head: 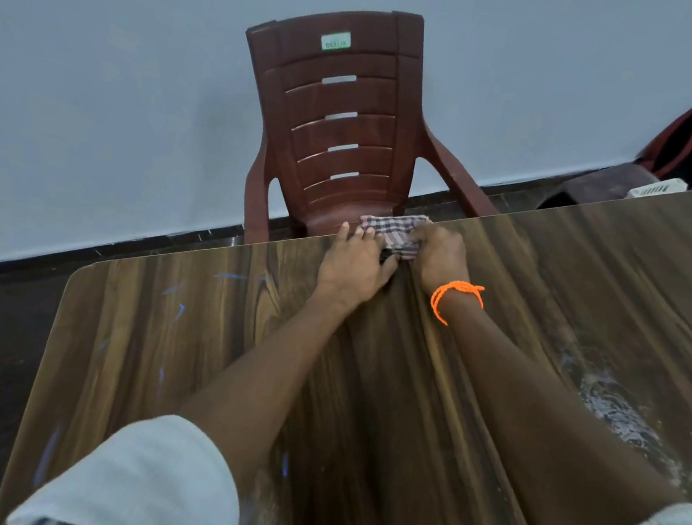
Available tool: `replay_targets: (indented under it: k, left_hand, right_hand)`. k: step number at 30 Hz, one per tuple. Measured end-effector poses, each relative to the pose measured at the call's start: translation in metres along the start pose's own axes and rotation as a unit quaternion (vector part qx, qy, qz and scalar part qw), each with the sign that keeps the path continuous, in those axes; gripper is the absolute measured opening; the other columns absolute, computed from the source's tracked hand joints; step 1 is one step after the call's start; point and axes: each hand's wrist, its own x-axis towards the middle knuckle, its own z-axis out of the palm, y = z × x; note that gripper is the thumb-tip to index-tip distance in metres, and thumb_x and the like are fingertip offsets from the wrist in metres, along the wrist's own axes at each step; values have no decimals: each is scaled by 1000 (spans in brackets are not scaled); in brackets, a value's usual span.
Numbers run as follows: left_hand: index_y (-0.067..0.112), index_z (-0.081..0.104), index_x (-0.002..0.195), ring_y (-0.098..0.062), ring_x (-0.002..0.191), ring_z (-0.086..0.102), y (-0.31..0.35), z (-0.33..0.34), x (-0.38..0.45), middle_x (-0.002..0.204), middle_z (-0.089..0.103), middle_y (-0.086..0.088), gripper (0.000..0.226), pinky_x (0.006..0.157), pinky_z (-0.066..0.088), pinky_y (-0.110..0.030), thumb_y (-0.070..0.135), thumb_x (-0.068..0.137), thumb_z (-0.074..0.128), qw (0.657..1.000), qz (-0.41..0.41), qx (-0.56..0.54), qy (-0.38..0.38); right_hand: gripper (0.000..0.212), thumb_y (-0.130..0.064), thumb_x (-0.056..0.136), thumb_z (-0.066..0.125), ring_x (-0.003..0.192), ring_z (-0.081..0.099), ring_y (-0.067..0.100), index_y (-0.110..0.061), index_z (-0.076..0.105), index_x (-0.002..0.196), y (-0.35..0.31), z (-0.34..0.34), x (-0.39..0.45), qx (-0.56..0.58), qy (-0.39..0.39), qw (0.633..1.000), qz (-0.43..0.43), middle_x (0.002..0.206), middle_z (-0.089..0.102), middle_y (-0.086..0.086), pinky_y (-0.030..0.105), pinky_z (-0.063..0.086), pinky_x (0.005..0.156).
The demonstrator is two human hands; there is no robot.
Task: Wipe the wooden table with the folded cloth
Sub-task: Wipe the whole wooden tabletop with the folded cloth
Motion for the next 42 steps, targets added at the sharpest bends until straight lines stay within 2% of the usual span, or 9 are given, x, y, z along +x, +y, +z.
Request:
replay_targets:
  k: [8, 12, 16, 19, 23, 28, 32, 38, 42]
  left_hand:
    - [11, 56, 138, -31, 139, 44, -62, 3, -44, 146, 55, -13, 53, 125, 17, -49, 48, 104, 39, 999, -31, -13, 30]
    - [10, 59, 135, -34, 136, 47, -71, 4, -82, 142, 59, -15, 53, 124, 22, -51, 48, 103, 41, 996, -62, -49, 47]
    - [11, 62, 126, -26, 128, 45, -51, 9, -127, 127, 65, -11, 52, 122, 29, -53, 50, 104, 34, 991, -78, -65, 83]
    - [7, 57, 140, -28, 142, 43, -24, 16, -151, 142, 60, -14, 65, 126, 20, -51, 52, 102, 30, 994, -67, -64, 55]
    - [6, 50, 146, -26, 148, 36, 2, 15, -137, 151, 52, -15, 72, 128, 12, -45, 55, 101, 24, 996, -58, -66, 25]
    - [7, 54, 139, -26, 143, 41, -6, 0, -82, 145, 55, -13, 59, 127, 15, -46, 49, 102, 36, 997, -61, -39, 22]
    - [8, 56, 135, -27, 138, 45, -44, -8, -63, 141, 57, -13, 55, 124, 17, -46, 48, 102, 36, 996, -84, 1, 12]
    - [8, 55, 134, -27, 139, 43, -94, -8, -91, 141, 56, -12, 54, 125, 15, -45, 48, 104, 34, 994, -113, -8, 6]
    - [9, 59, 128, -29, 135, 46, -95, -3, -133, 136, 60, -12, 52, 124, 22, -46, 49, 104, 35, 989, -134, -54, 36]
  right_hand:
    - [32, 1, 81, 51, 96, 63, 33, -15, 67, 102, -52, 32, -21, -22, -57, 996, -71, 108, 68, 11, 39, 52, 81]
    - [29, 6, 79, 47, 96, 63, 37, -12, 63, 95, -67, 38, -51, 15, -65, 994, -87, 118, 63, 11, 43, 52, 80]
    - [37, 8, 79, 49, 124, 53, 23, -13, 64, 105, -58, 37, -86, 39, -79, 987, -134, 129, 60, 7, 38, 49, 95]
    - [40, 9, 80, 51, 132, 44, 18, -8, 66, 114, -34, 30, -109, 27, -60, 983, -170, 132, 59, 6, 32, 44, 103]
    - [43, 14, 74, 55, 122, 55, 23, -7, 70, 109, -8, 15, -111, 25, -12, 989, -147, 125, 64, 10, 33, 46, 101]
    - [39, 3, 77, 58, 101, 66, 27, -13, 69, 111, -23, 14, -65, 16, -6, 999, -48, 112, 70, 7, 34, 53, 87]
    - [28, 2, 73, 58, 94, 65, 34, -11, 71, 94, -61, 34, -34, 6, -27, 997, -74, 104, 71, 12, 40, 53, 78]
    - [36, 3, 76, 52, 97, 63, 35, -15, 68, 103, -102, 65, -41, -10, -63, 991, -116, 114, 66, 9, 38, 52, 78]
    - [28, 1, 80, 50, 97, 64, 29, -16, 62, 99, -103, 65, -81, 38, -74, 983, -162, 110, 65, 4, 39, 53, 76]
